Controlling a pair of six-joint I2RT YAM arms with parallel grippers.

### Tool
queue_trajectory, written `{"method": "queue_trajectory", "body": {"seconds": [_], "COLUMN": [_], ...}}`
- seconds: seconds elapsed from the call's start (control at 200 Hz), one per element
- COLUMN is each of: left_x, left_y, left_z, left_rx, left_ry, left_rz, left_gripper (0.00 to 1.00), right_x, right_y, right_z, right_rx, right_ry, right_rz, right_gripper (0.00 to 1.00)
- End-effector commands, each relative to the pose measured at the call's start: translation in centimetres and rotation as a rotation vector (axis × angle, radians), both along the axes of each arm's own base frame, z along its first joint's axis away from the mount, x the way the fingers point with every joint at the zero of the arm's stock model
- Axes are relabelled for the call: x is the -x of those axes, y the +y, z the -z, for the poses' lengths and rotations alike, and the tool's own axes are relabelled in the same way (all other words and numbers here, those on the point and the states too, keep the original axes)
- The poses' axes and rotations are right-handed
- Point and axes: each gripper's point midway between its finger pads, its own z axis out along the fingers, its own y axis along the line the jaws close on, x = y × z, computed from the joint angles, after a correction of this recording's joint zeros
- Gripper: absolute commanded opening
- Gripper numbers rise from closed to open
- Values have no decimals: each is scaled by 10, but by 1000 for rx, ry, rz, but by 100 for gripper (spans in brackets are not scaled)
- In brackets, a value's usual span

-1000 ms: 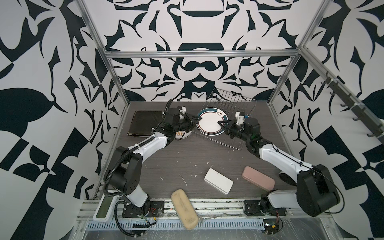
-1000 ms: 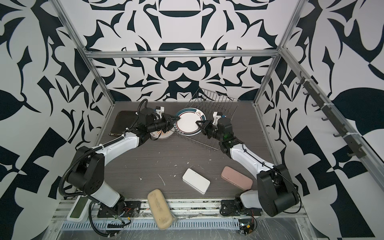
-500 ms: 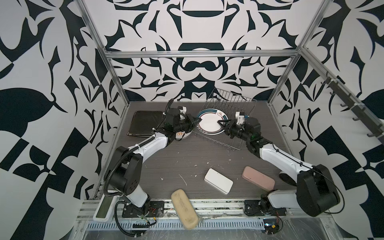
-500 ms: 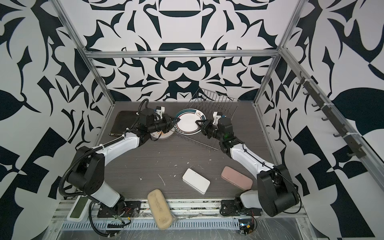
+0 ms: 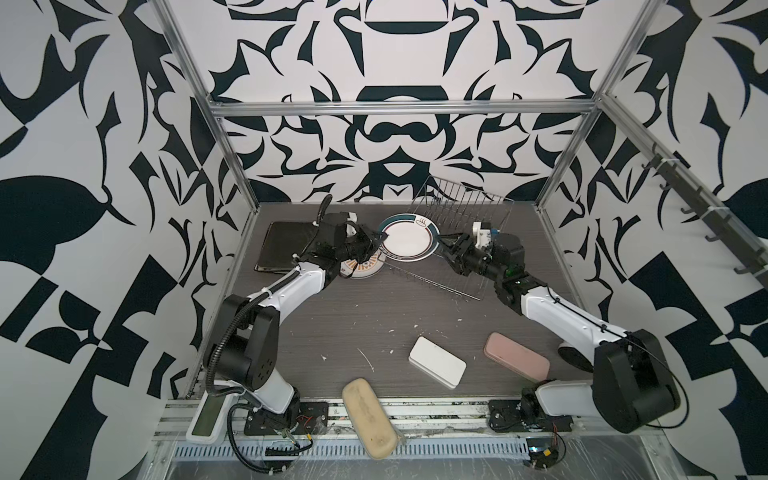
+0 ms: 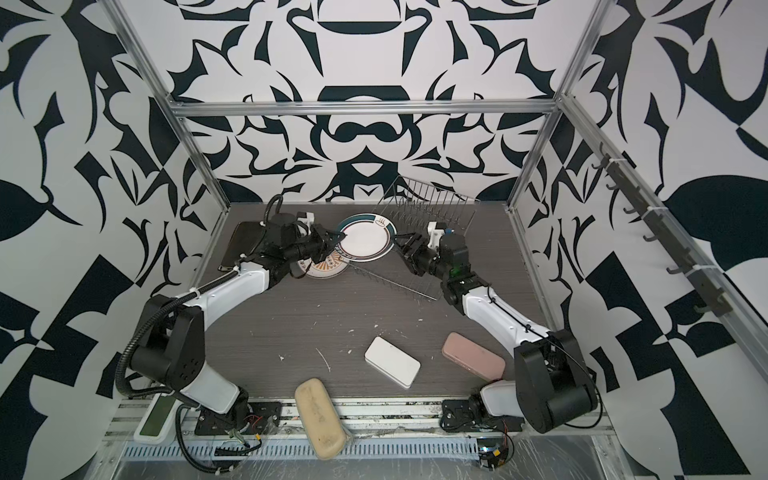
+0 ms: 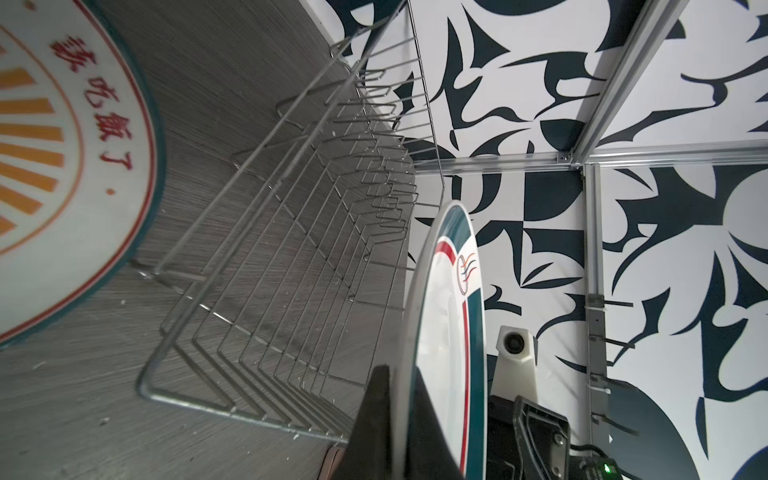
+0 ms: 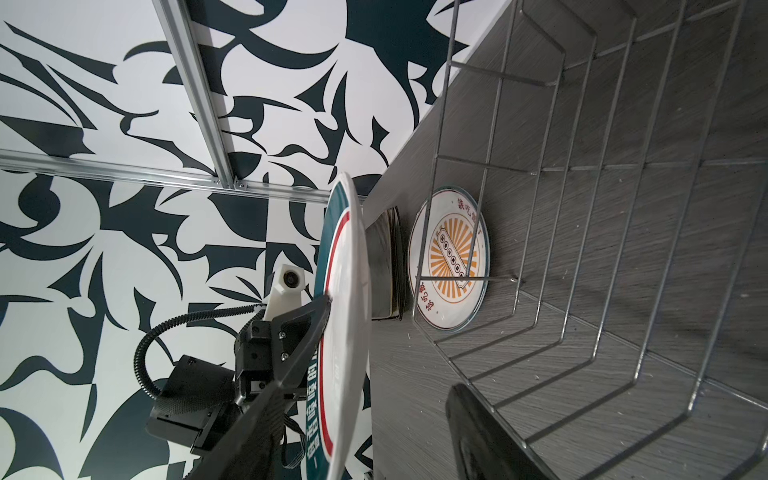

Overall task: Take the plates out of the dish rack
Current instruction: 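Open the right gripper and draw it back while the left gripper carries the plate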

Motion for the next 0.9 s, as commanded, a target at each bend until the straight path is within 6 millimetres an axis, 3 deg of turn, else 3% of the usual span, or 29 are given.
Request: {"method": "queue_trajectory", "body": {"seconds": [0.0, 0.25, 0.43, 0.65, 0.895], "left_x": [-1, -16, -21, -31, -41], "left_y": [21, 82, 118, 146, 163], "left_z": [-16, -22, -9, 8, 30], "left_rx": [-13, -36, -242, -365, -417], "left_ry": [-57, -70, -73, -60, -24], "left_rz": [-35, -157, -249, -318, -342], "left_gripper": [0, 0, 0, 0, 0], "right_x": [3, 1, 0, 3, 7], "right_y": [-1, -3, 0, 4, 4], "right_z": [-33, -40, -35, -31, -28], "right_rx": [-20, -22, -9, -13, 9], "right_ry": [-98, -114, -116, -115, -118], "right_rz": [-19, -24, -49, -84, -98], "right_gripper": [69, 70, 79, 94, 99]}}
